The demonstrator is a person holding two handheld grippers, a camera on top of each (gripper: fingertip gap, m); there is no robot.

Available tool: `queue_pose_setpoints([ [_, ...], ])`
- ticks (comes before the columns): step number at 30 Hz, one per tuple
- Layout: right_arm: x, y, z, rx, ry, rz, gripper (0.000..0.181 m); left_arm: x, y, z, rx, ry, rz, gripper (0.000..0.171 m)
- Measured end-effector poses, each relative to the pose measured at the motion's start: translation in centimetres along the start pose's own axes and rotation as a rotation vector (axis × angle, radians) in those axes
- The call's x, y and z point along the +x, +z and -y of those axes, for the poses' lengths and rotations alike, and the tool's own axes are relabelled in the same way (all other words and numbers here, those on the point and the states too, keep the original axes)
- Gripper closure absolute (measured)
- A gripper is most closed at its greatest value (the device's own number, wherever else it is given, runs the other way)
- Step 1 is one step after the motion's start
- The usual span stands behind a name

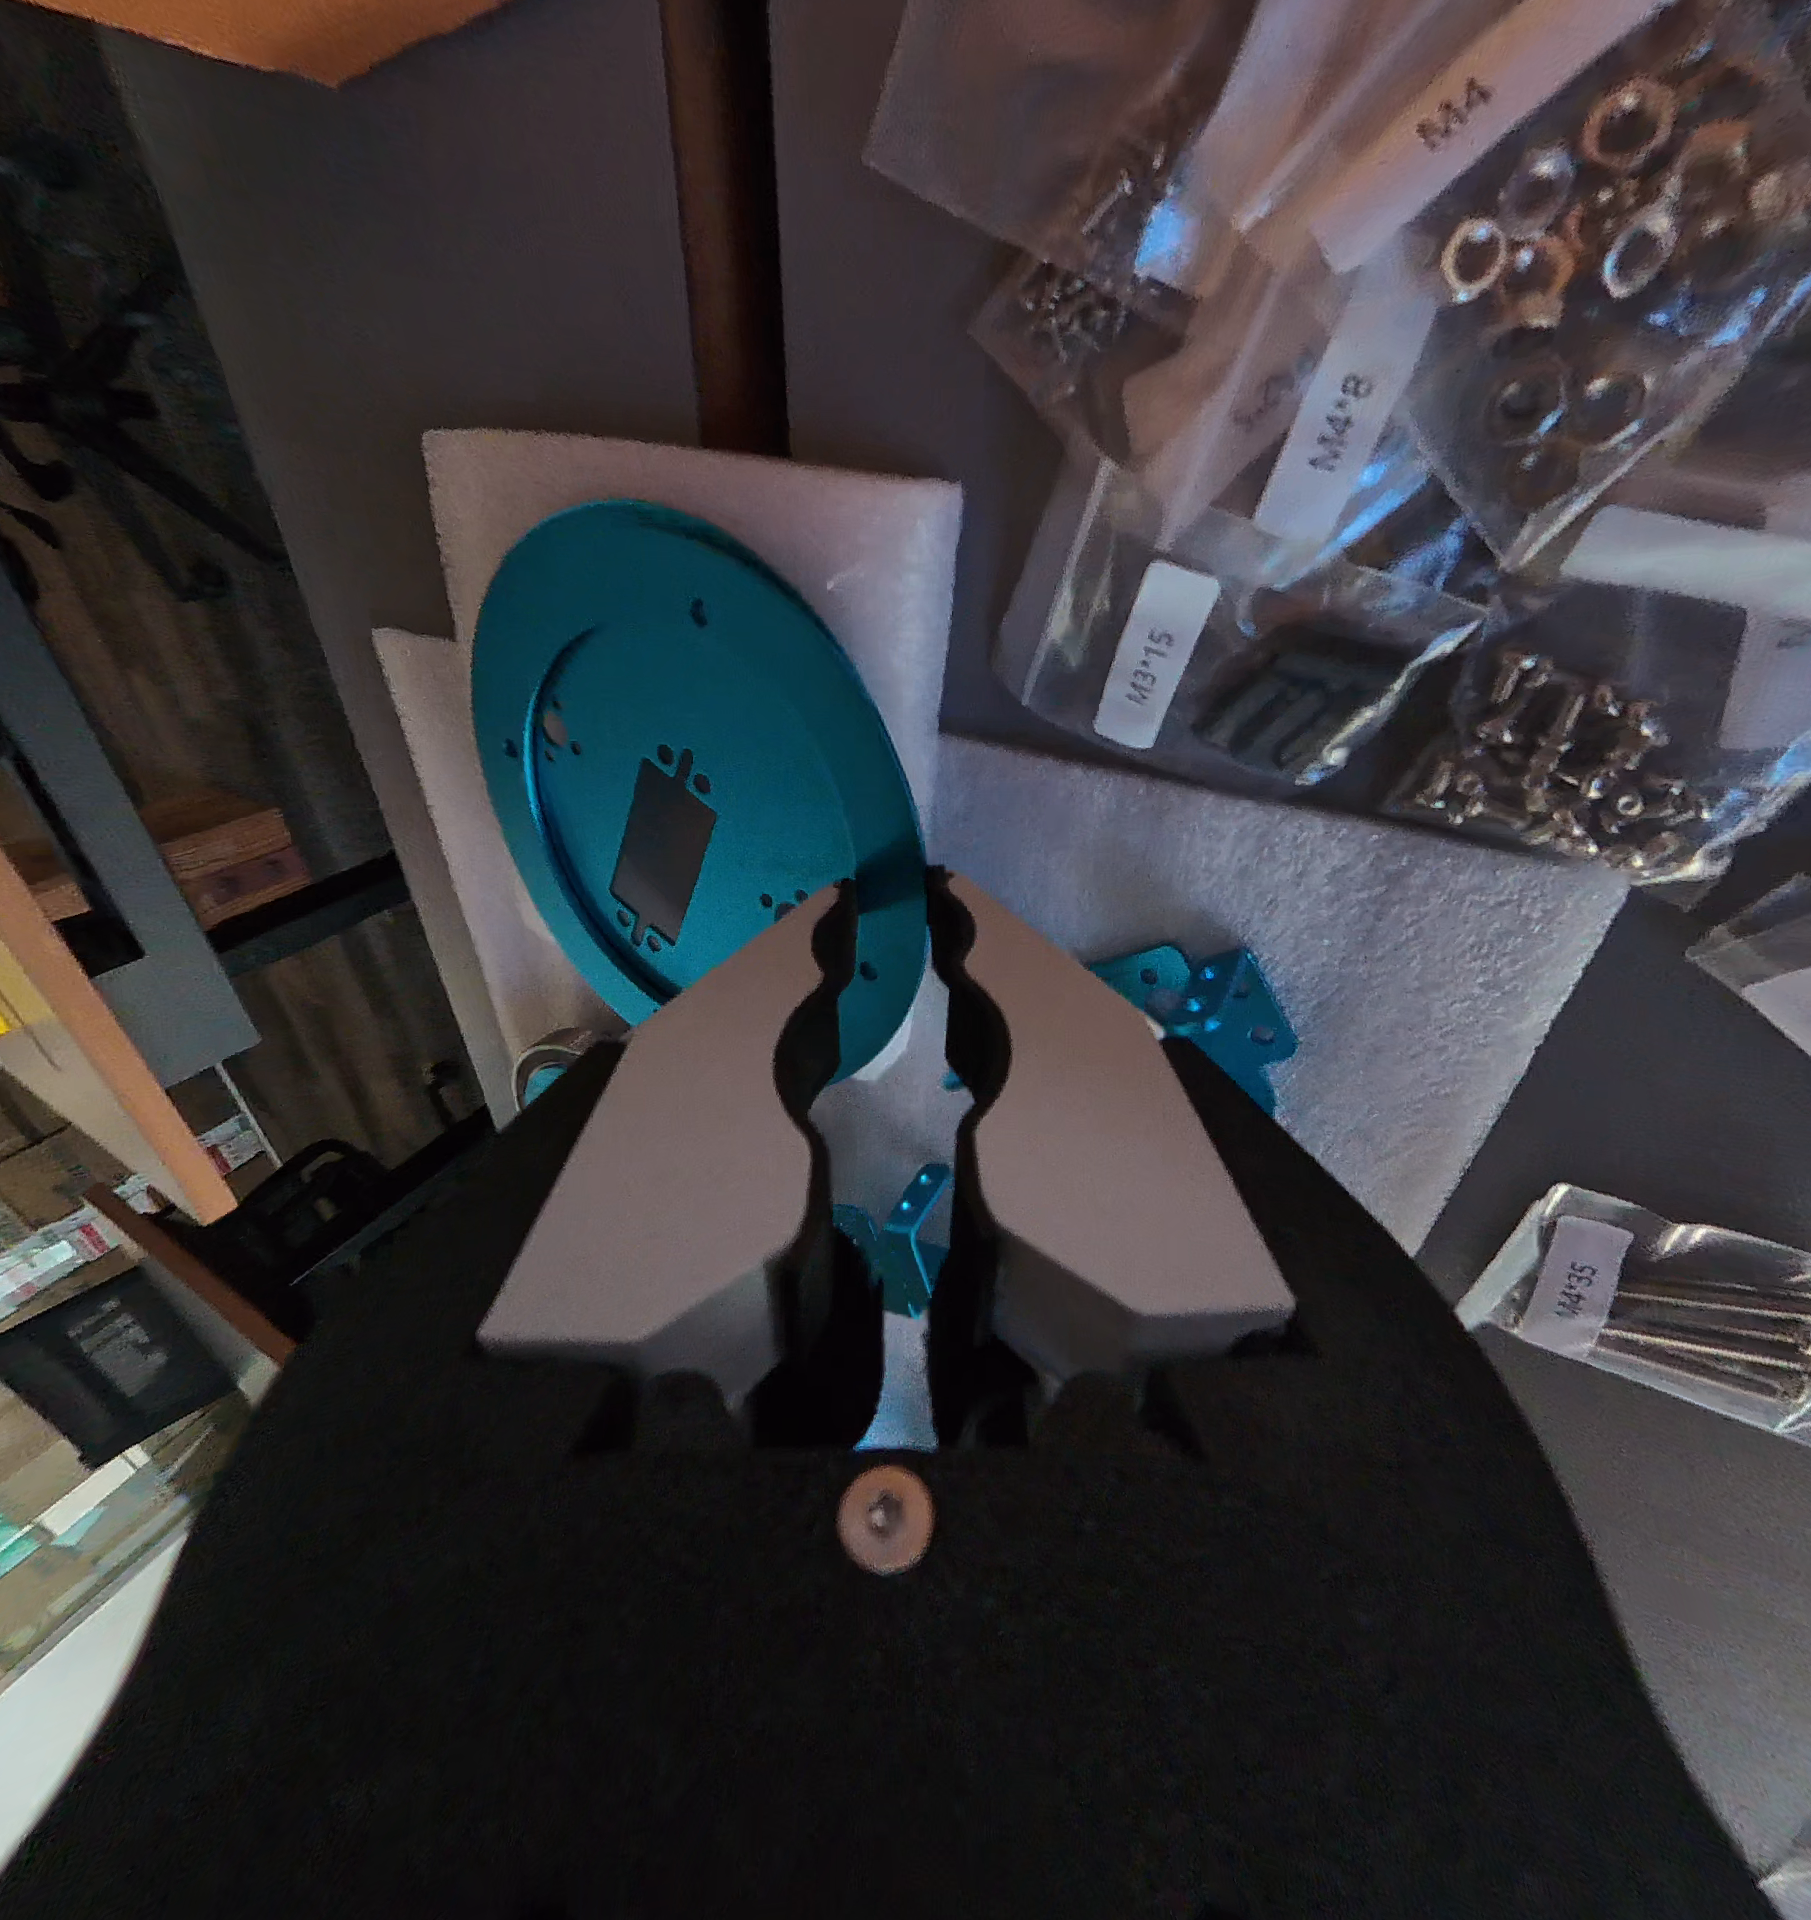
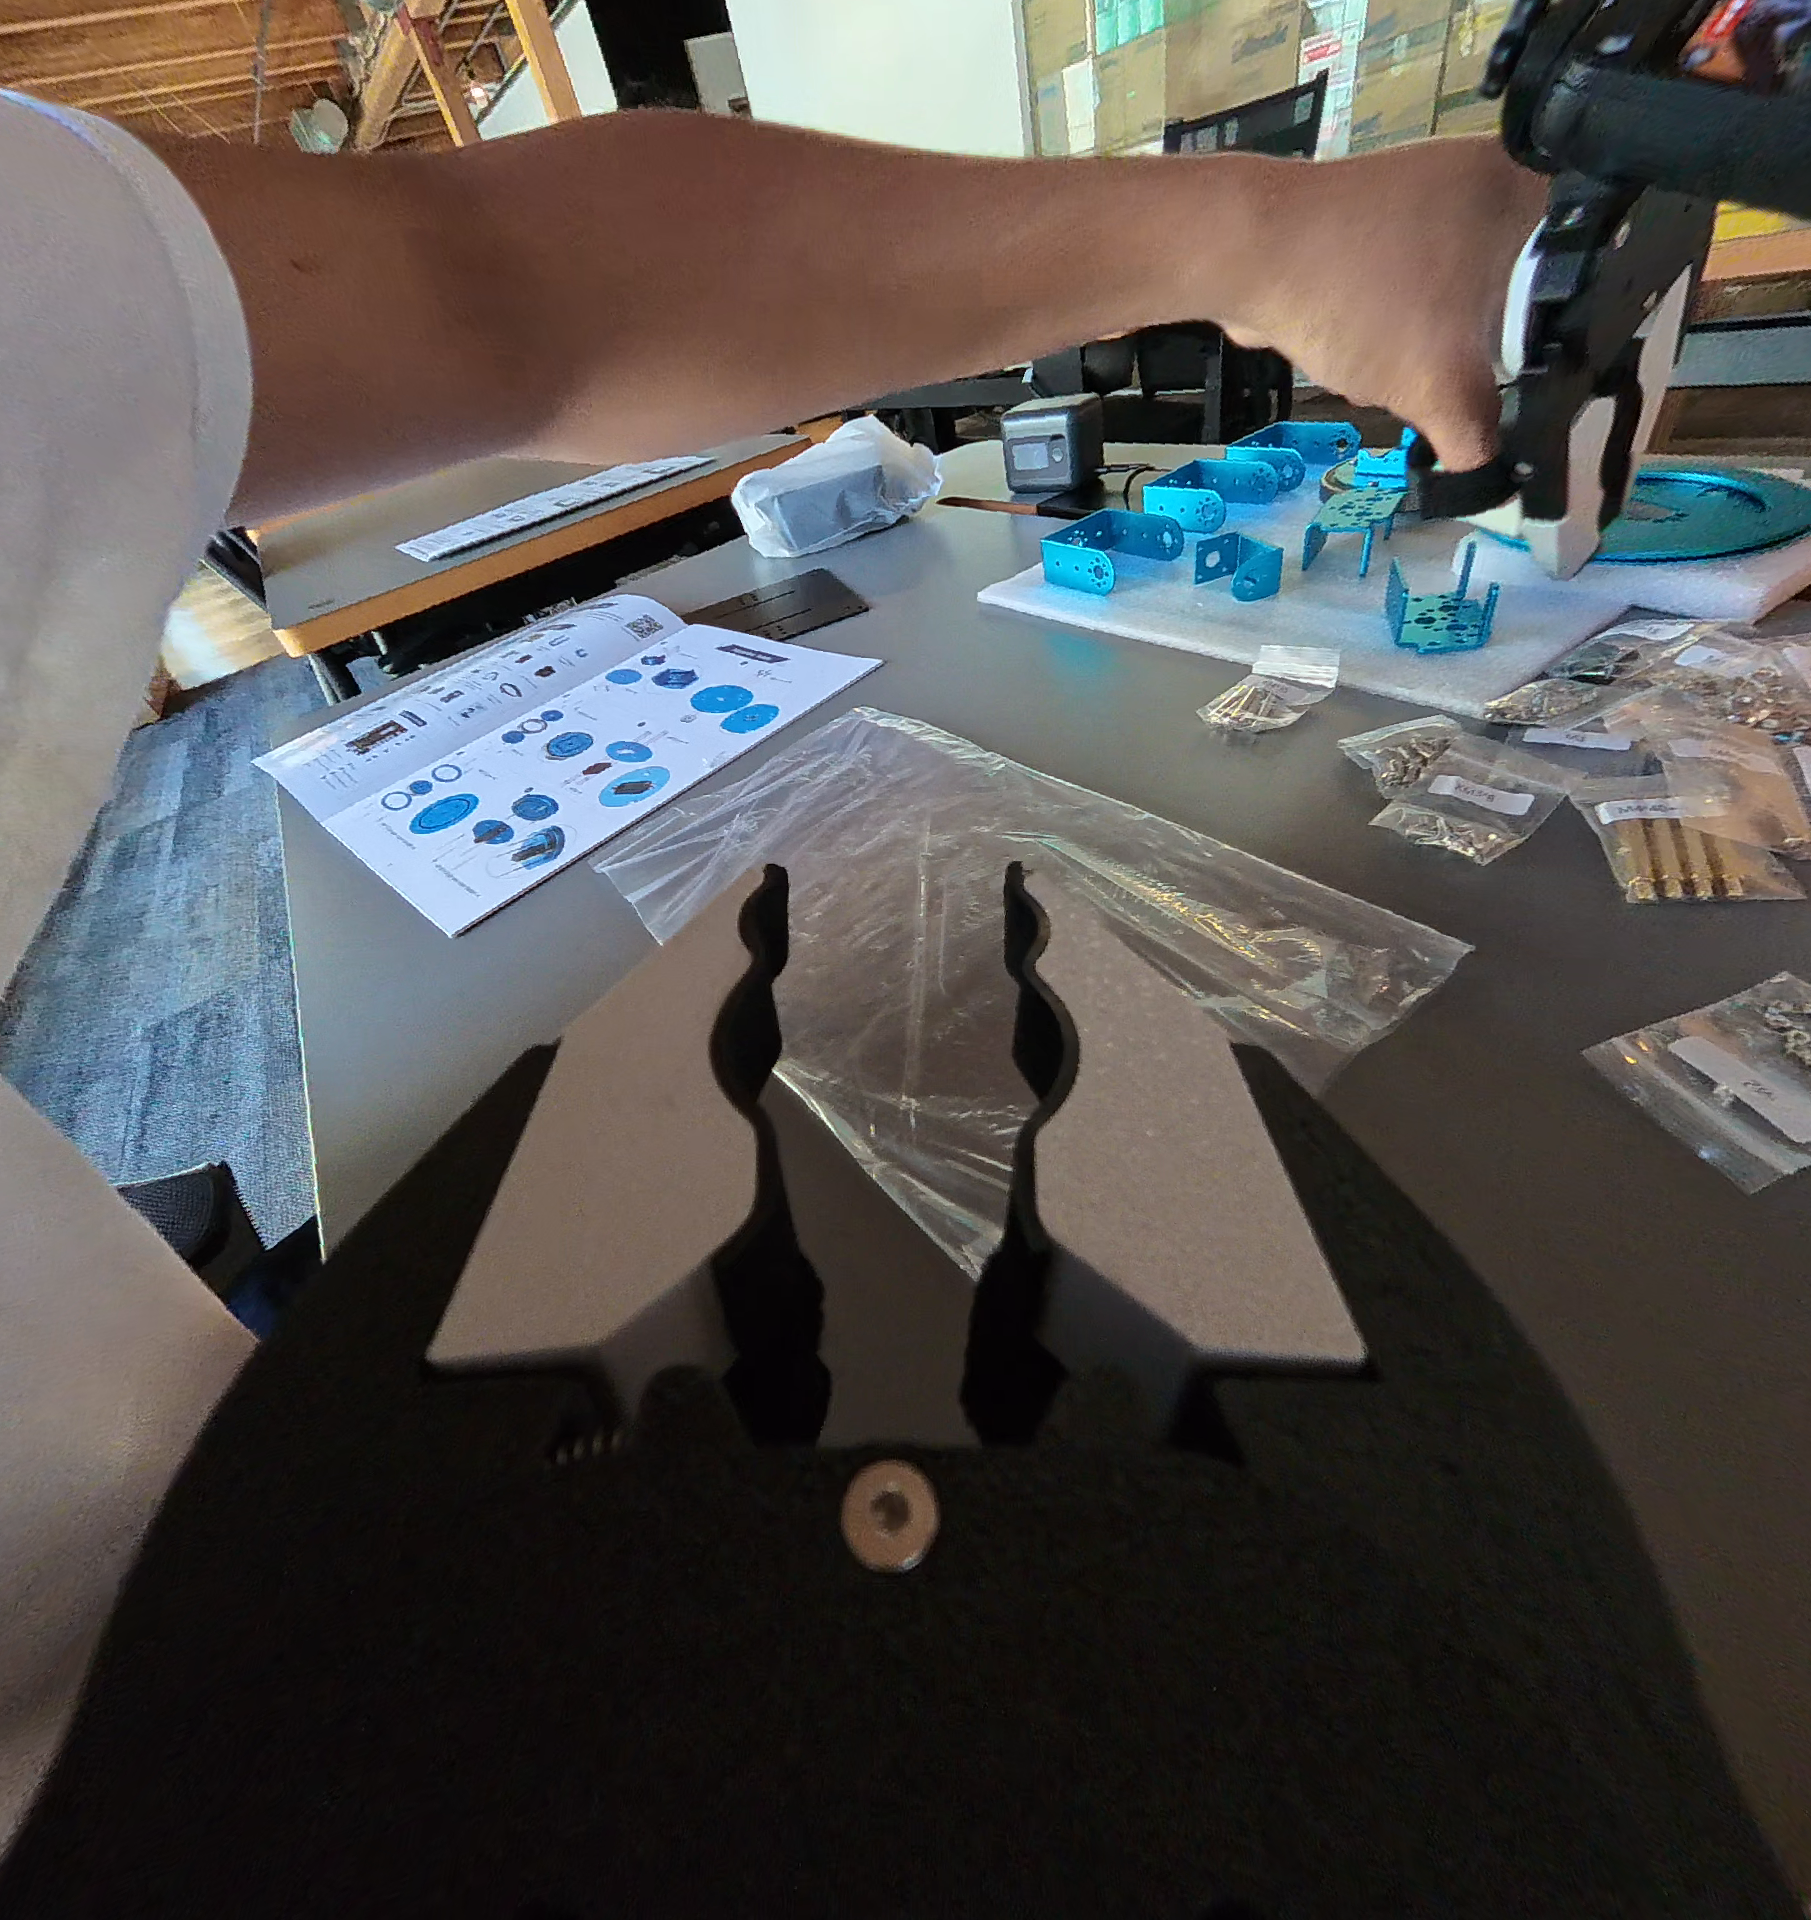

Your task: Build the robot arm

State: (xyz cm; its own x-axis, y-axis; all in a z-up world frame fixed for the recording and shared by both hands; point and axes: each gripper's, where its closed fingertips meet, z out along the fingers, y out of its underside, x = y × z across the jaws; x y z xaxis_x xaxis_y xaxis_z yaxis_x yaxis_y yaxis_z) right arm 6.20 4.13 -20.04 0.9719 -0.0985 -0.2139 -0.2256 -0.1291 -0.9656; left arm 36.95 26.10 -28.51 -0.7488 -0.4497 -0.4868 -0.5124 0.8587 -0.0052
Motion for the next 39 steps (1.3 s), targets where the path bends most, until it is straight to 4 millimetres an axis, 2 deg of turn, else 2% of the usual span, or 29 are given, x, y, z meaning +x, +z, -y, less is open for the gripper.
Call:
queue_pose_setpoints([
  [6,0.1,0.3,-0.3,-0.022,-0.018,-0.014,0.141,-0.4,-2.5,0.1,0.064,-0.004,0.063,0.161],
  [8,0.2,0.3,-0.4,-0.026,-0.015,-0.017,0.142,-1.5,-3.7,0.1,0.081,0.000,0.117,0.163],
  [11,0.4,0.2,-0.4,-0.022,-0.006,-0.021,0.142,-4.5,-6.1,0.1,0.131,-0.004,0.263,0.169],
  [15,0.6,0.3,-0.4,-0.024,-0.007,-0.029,0.143,-6.9,-9.0,0.0,0.216,-0.086,0.310,0.170],
  [18,0.8,0.3,-0.5,-0.028,-0.006,-0.038,0.143,-7.7,-11.2,-0.8,0.274,-0.154,0.313,0.170],
  [20,0.9,0.3,-0.5,-0.029,-0.003,-0.040,0.143,-7.1,-13.1,-1.2,0.371,-0.246,0.253,0.170],
  [24,0.9,0.3,-0.6,-0.032,-0.016,-0.049,0.144,-4.6,-17.8,-3.2,0.615,-0.464,0.112,0.169],
  [26,0.9,0.4,-0.7,-0.040,-0.033,-0.057,0.144,-2.8,-20.4,-5.0,0.749,-0.582,0.040,0.170],
  [28,1.0,0.6,-0.8,-0.045,-0.060,-0.072,0.144,-0.4,-23.3,-7.7,0.880,-0.683,-0.005,0.170],
  [32,0.7,1.1,-1.4,-0.079,-0.105,-0.074,0.142,6.0,-28.7,-15.8,1.087,-0.873,-0.067,0.170],
  [35,-0.1,2.0,-1.7,-0.099,-0.117,-0.046,0.142,11.8,-31.3,-22.1,1.229,-1.047,-0.121,0.171],
  [37,-2.2,3.7,-1.1,-0.100,-0.047,0.068,0.143,15.8,-32.1,-24.6,1.317,-1.159,-0.204,0.170],
  [39,-5.4,6.4,0.6,-0.118,0.047,0.240,0.139,19.3,-32.5,-25.8,1.397,-1.222,-0.245,0.170],
])
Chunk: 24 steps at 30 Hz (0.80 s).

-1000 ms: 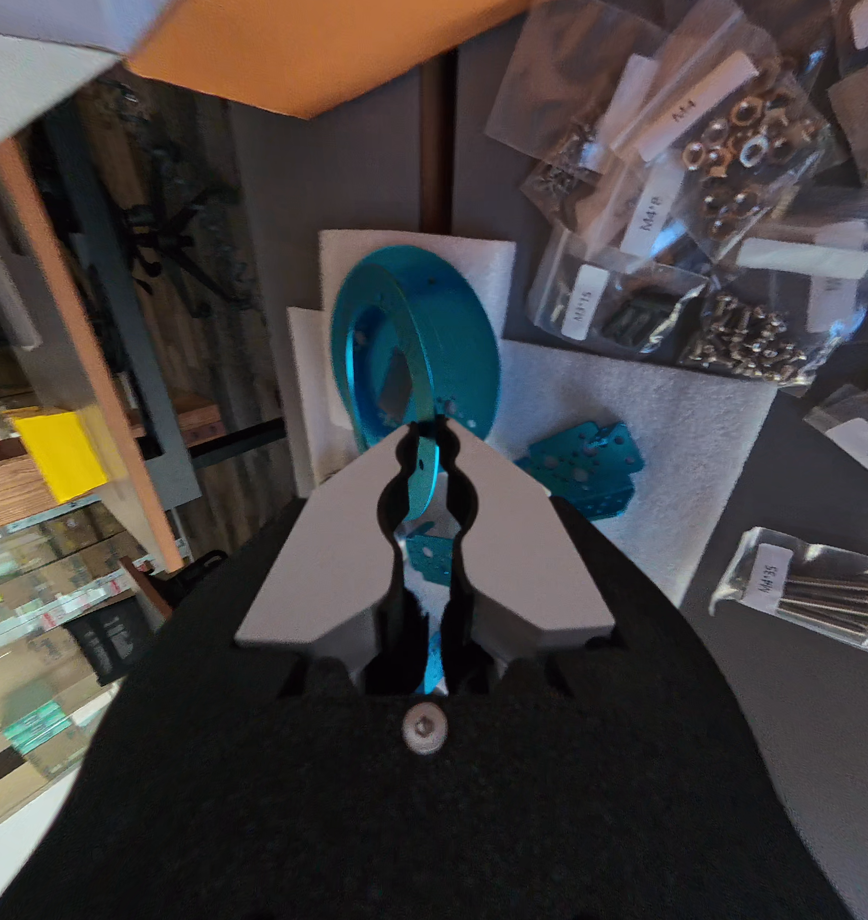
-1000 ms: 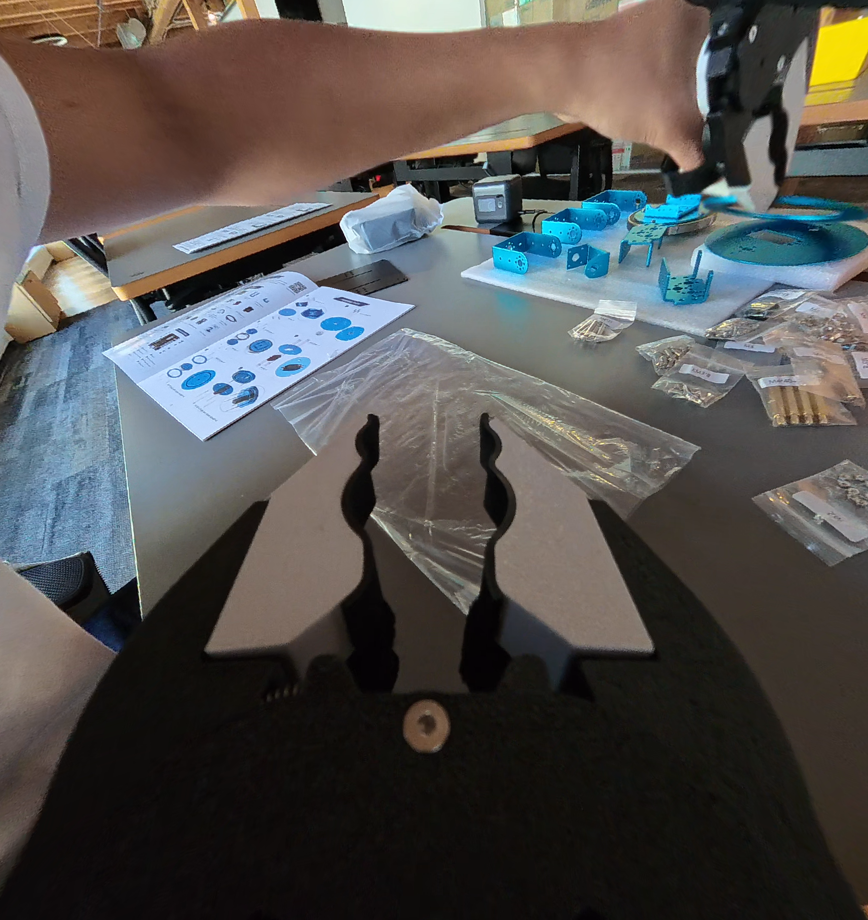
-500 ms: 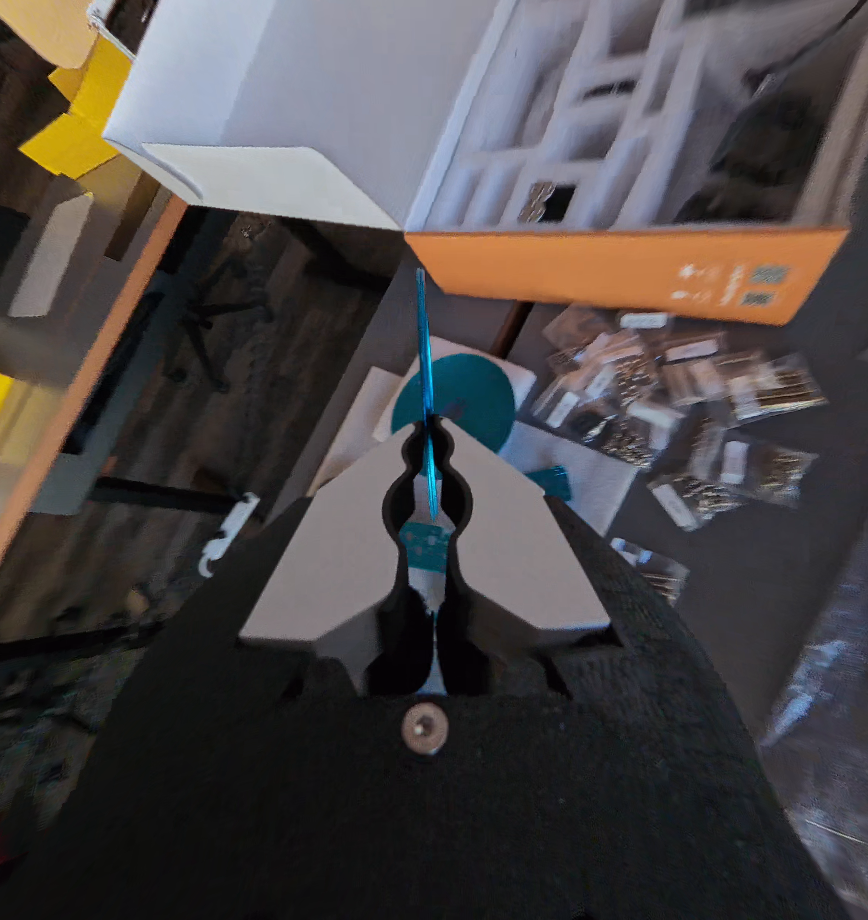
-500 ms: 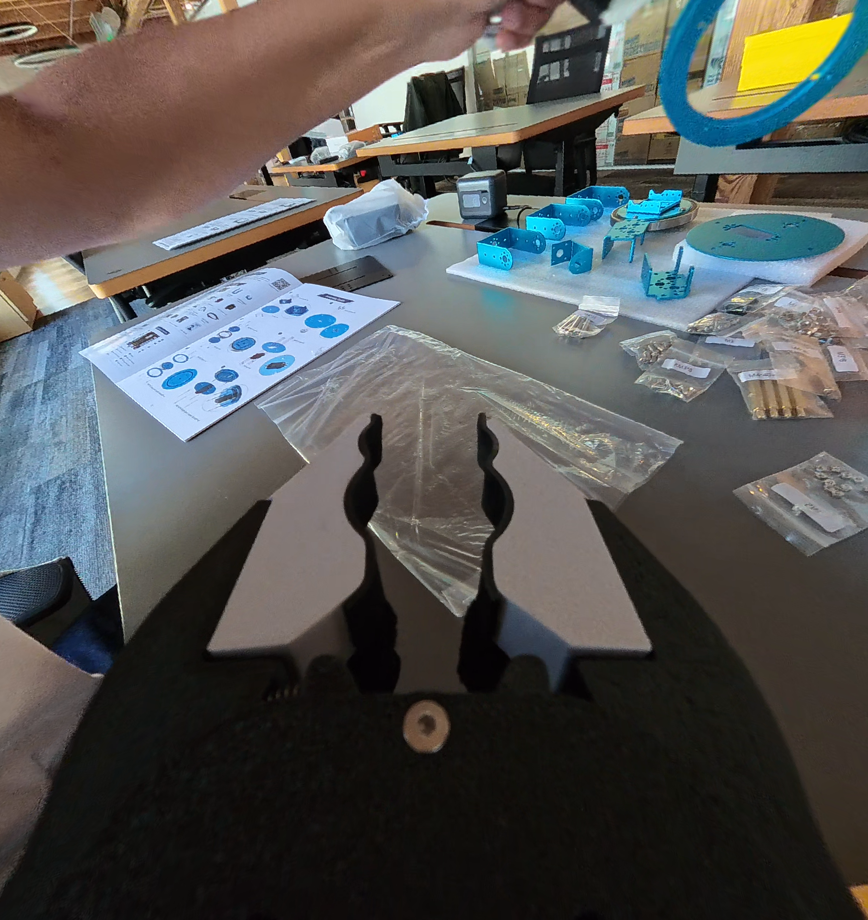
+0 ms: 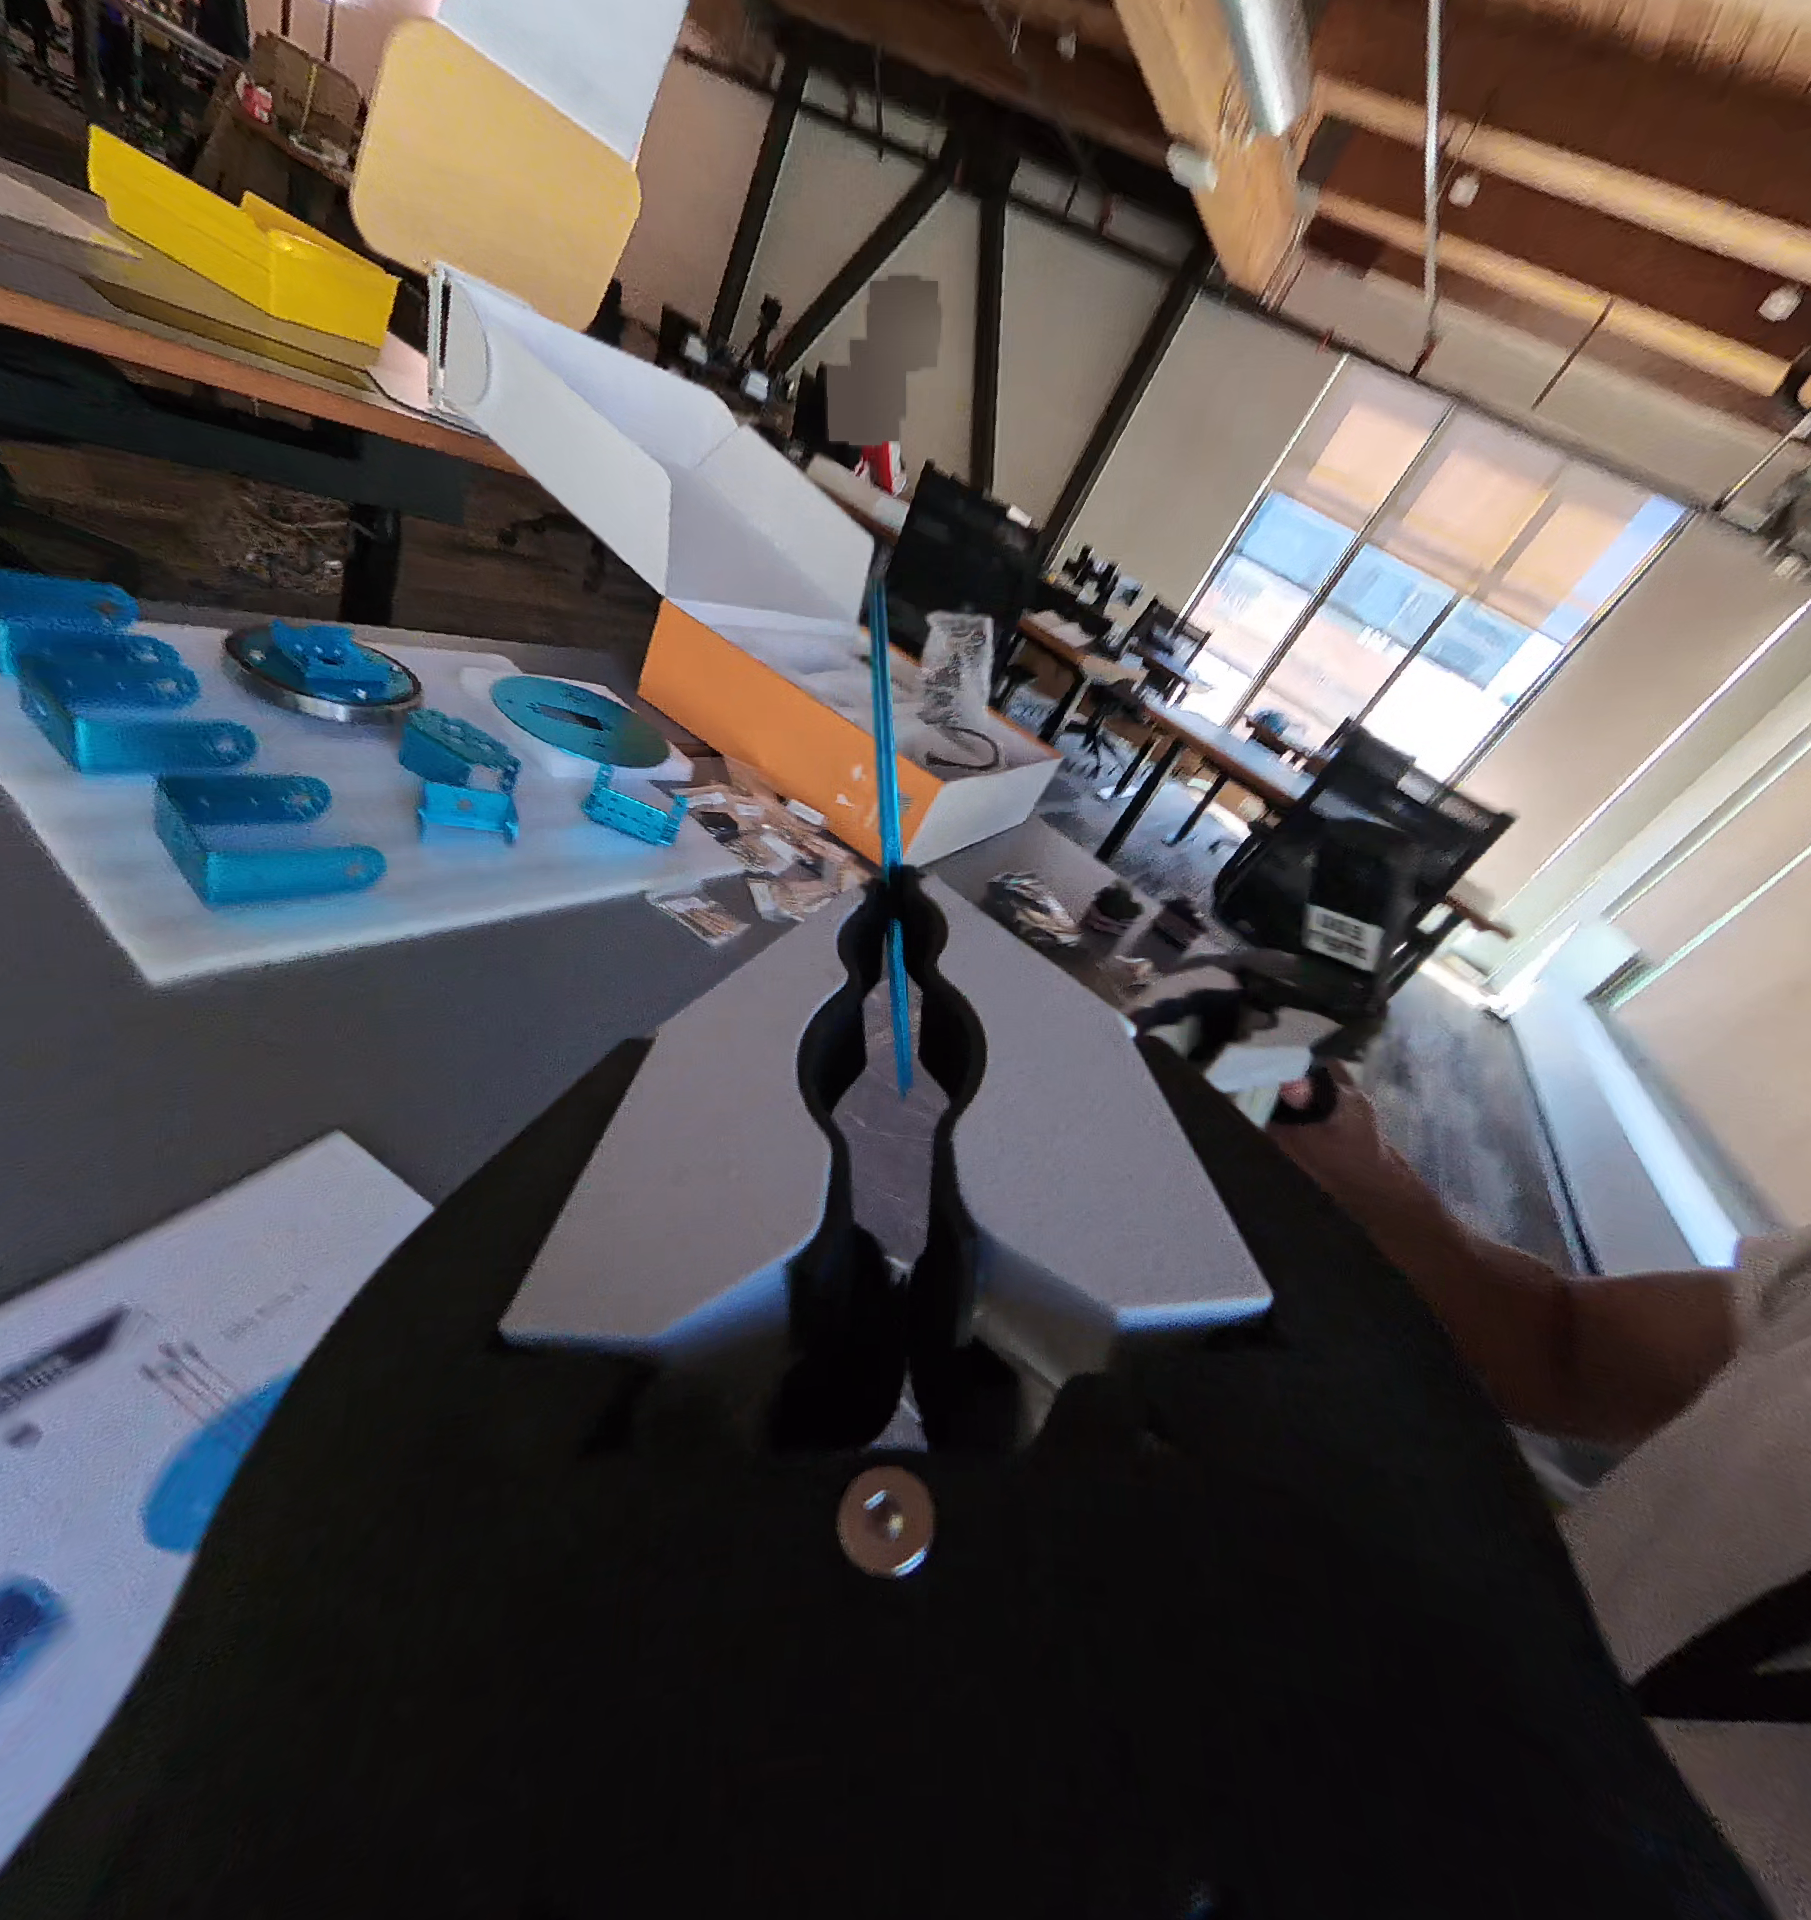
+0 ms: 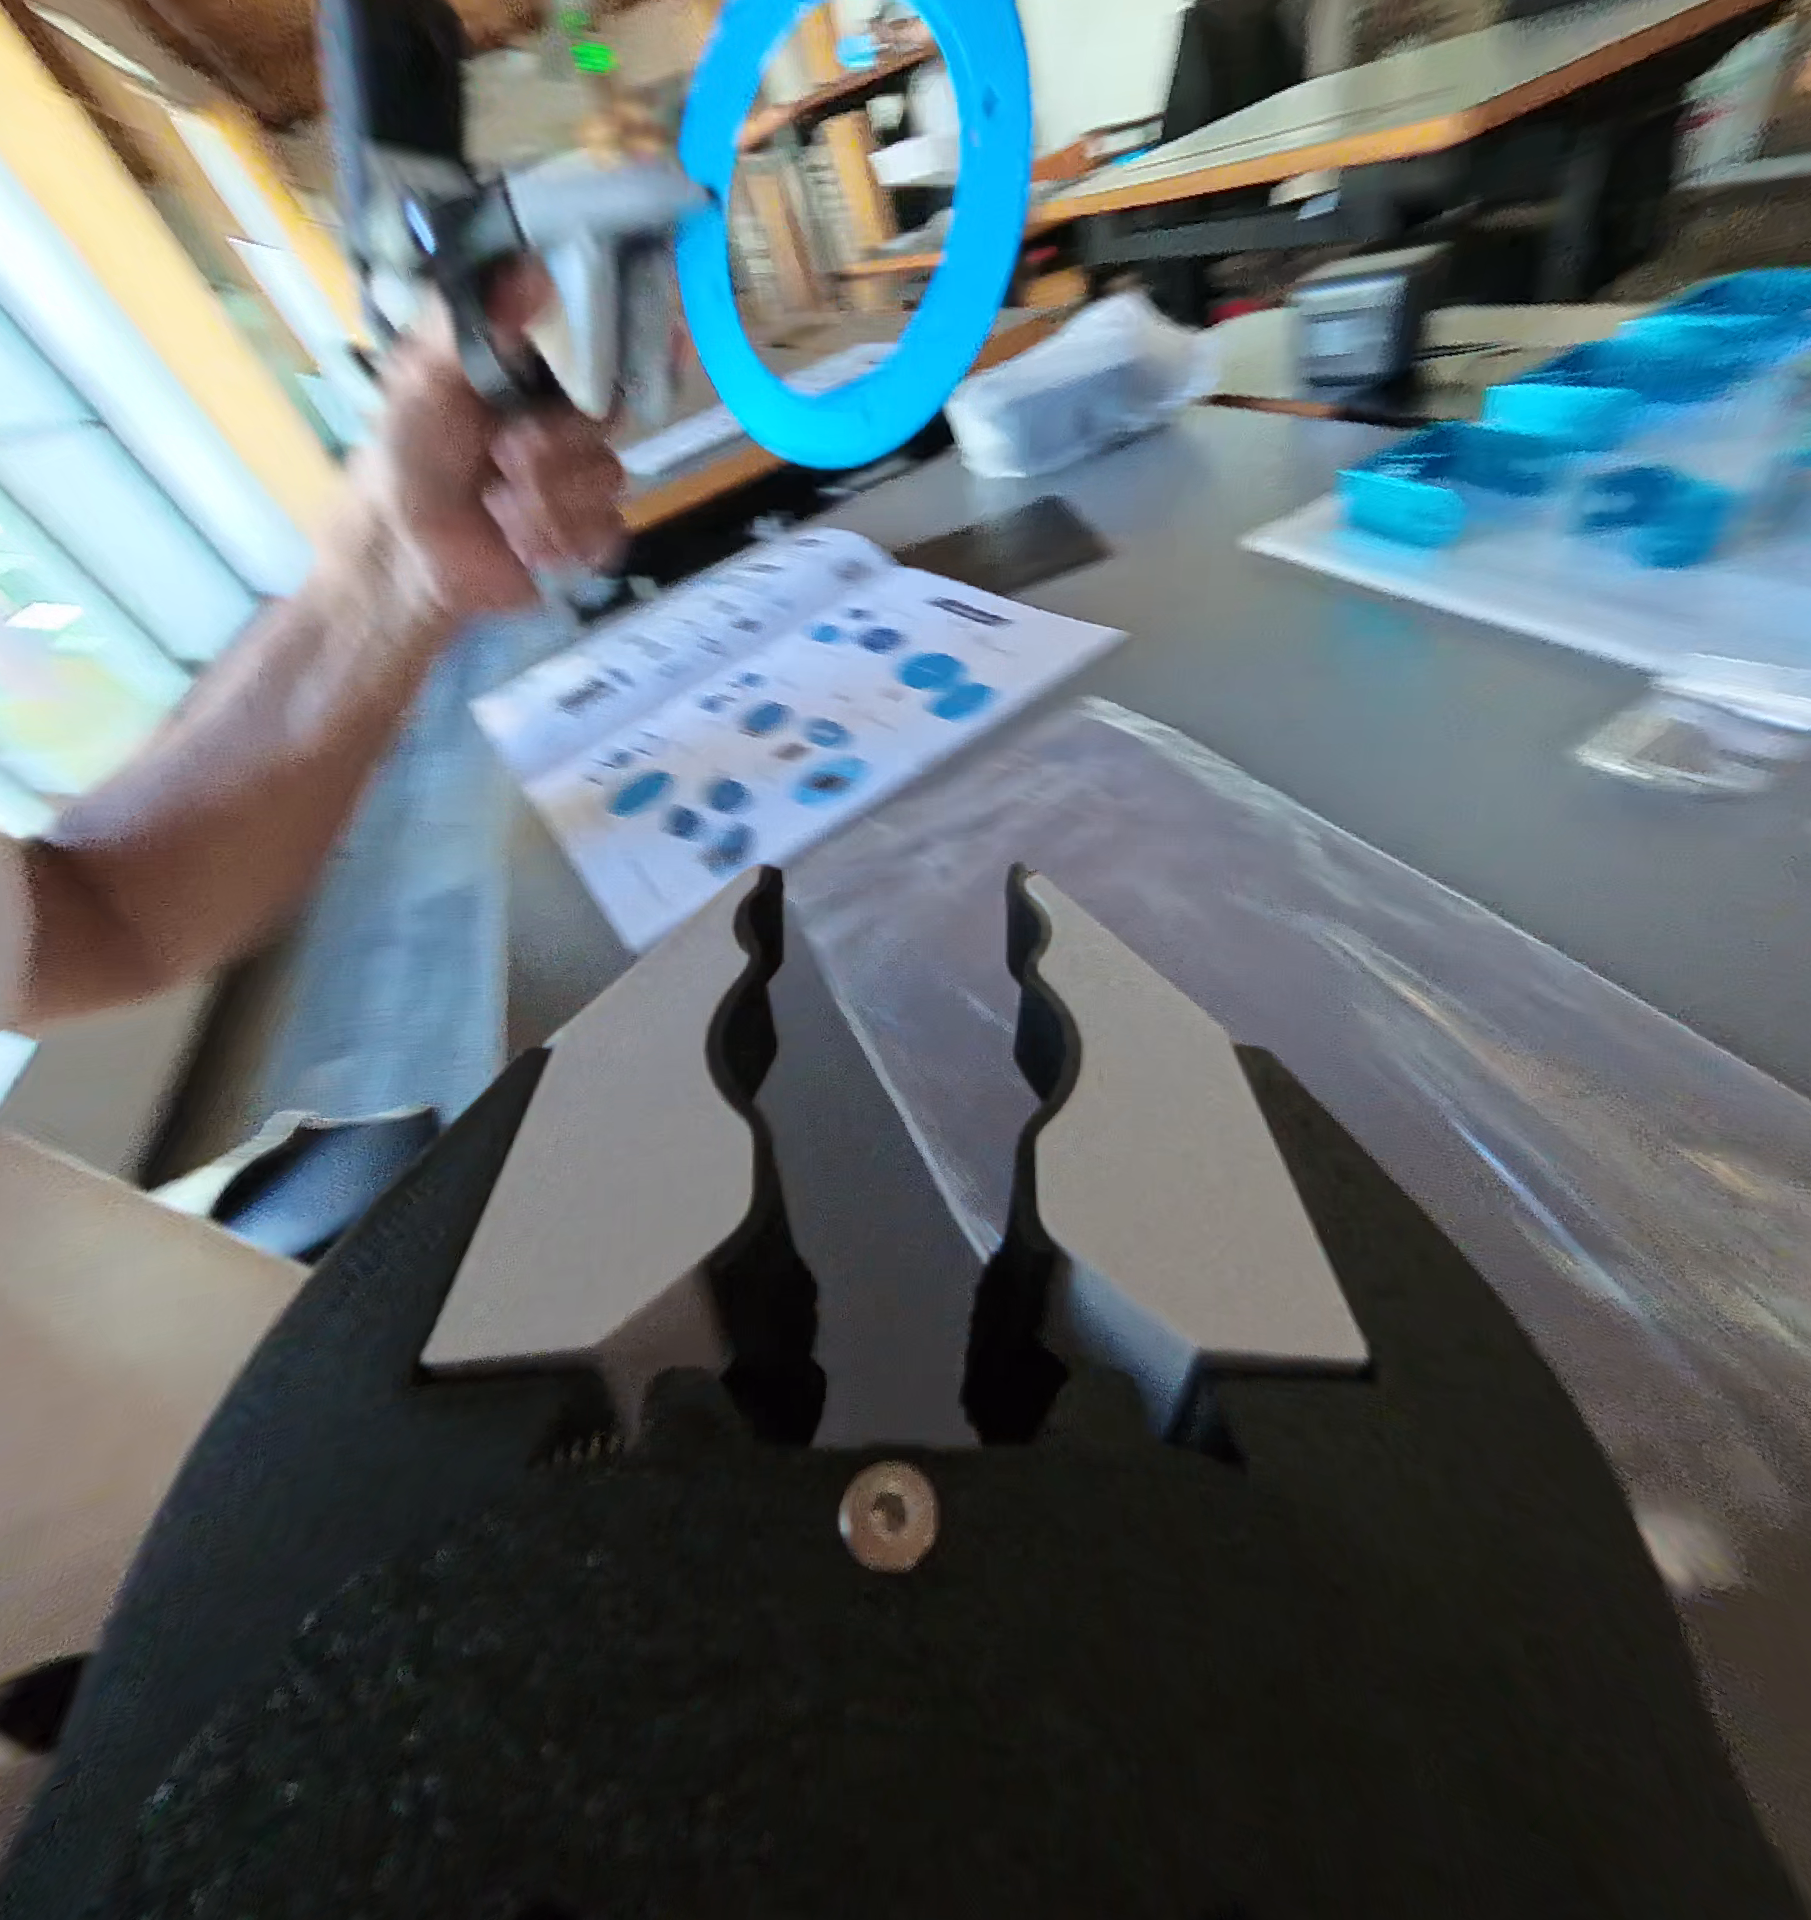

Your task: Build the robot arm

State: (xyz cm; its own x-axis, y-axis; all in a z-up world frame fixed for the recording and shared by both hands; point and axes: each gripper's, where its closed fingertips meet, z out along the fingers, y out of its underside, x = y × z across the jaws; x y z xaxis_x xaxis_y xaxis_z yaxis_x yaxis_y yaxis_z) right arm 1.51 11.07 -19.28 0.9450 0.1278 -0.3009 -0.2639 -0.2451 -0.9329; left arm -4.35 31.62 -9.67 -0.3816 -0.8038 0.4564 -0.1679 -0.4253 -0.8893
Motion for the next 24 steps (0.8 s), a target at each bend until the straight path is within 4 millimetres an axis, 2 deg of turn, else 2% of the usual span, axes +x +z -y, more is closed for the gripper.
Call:
queue_pose_setpoints([
  [3,-3.6,5.3,2.9,-0.048,0.110,0.242,0.134,1.9,-2.0,-2.9,0.058,-0.068,-0.058,0.170],
  [5,-4.1,8.1,3.9,-0.080,0.152,0.287,0.137,3.1,-2.7,-4.4,0.083,-0.093,-0.097,0.170],
  [8,-5.0,10.1,4.7,-0.044,0.180,0.316,0.150,4.4,-3.7,-5.8,0.115,-0.127,-0.157,0.170],
  [10,-5.7,10.5,4.8,-0.016,0.151,0.320,0.174,4.8,-4.3,-6.6,0.122,-0.145,-0.183,0.170],
  [15,-7.6,10.0,4.1,-0.030,0.183,0.432,0.178,6.0,-5.6,-7.9,0.089,-0.145,-0.250,0.170],
  [21,-7.7,8.9,3.9,-0.001,0.365,0.587,0.180,7.3,-5.3,-9.8,0.033,-0.130,-0.283,0.169],
  [24,-7.7,8.8,3.5,-0.027,0.364,0.603,0.180,7.4,-5.4,-10.5,0.021,-0.131,-0.275,0.169],
])
